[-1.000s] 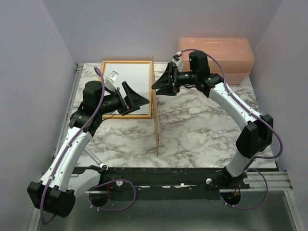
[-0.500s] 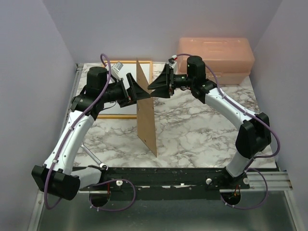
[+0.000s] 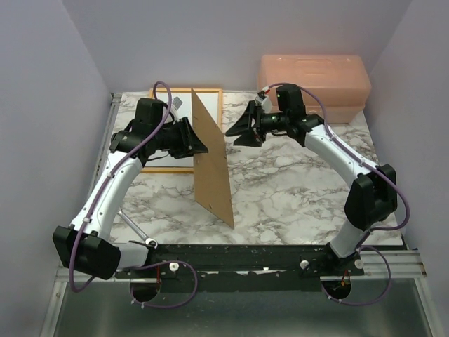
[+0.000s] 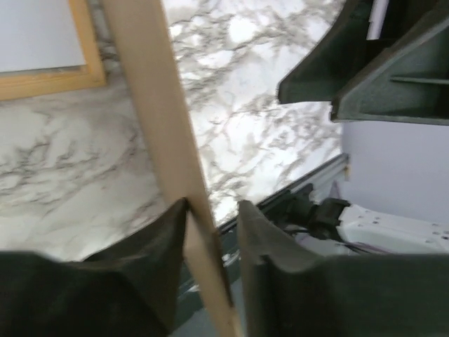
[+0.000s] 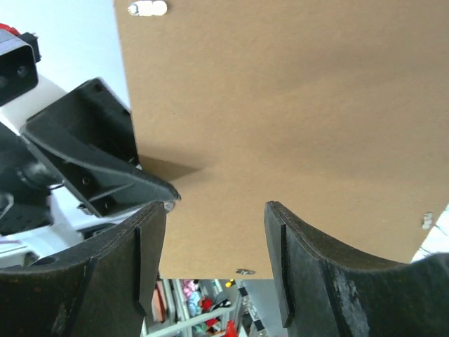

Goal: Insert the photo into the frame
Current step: Pick up the photo frame item at the center of the board.

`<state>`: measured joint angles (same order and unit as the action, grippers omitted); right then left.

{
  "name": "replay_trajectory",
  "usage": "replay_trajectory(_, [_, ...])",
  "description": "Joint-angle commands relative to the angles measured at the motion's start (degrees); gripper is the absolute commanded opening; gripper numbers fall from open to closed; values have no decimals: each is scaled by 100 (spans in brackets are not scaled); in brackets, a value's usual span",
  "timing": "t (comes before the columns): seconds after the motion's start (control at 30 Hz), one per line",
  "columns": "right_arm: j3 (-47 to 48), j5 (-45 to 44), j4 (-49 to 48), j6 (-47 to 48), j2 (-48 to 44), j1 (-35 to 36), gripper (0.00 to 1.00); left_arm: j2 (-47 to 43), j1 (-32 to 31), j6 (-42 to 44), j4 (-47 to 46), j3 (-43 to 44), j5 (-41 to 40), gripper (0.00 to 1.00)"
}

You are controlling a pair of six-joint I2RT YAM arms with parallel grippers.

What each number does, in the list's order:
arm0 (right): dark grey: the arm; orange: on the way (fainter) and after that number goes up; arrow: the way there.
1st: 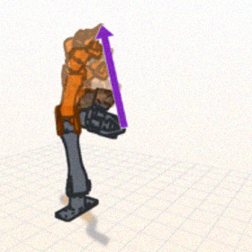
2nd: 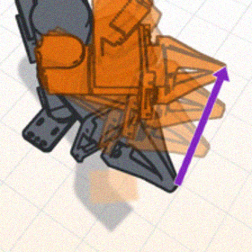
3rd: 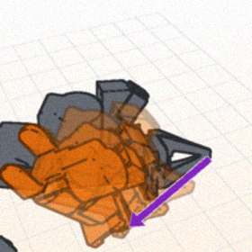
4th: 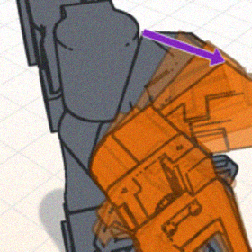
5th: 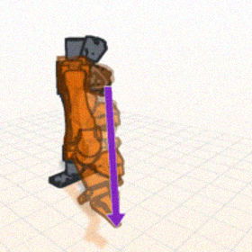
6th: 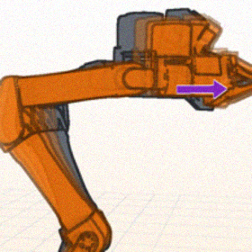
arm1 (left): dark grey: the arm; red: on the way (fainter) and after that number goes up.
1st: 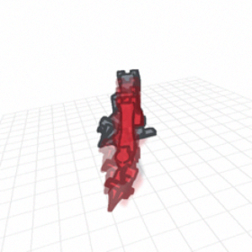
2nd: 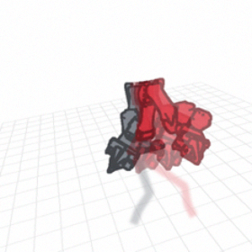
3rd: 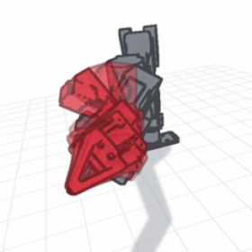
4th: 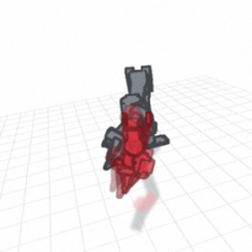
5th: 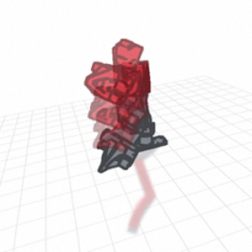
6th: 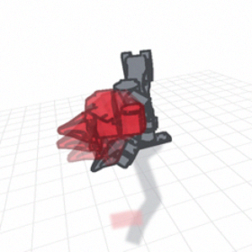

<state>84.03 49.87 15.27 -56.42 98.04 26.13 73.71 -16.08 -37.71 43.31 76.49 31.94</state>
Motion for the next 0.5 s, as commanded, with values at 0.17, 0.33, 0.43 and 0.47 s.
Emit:
replay_trajectory(0.17, [613,-1348,2007,1661,128,-3,66,93,17,484,582,296,-734,2])
replay_trajectory(0.33, [628,-2019,2345,2059,145,-5,79,-145,46,434,551,188,-957,0])
replay_trajectory(0.43, [597,-2316,2466,2255,189,-8,84,-484,252,302,340,-115,-791,0])
replay_trajectory(0.47, [588,-2384,2493,2313,205,-5,86,-625,403,199,213,-312,-687,0])
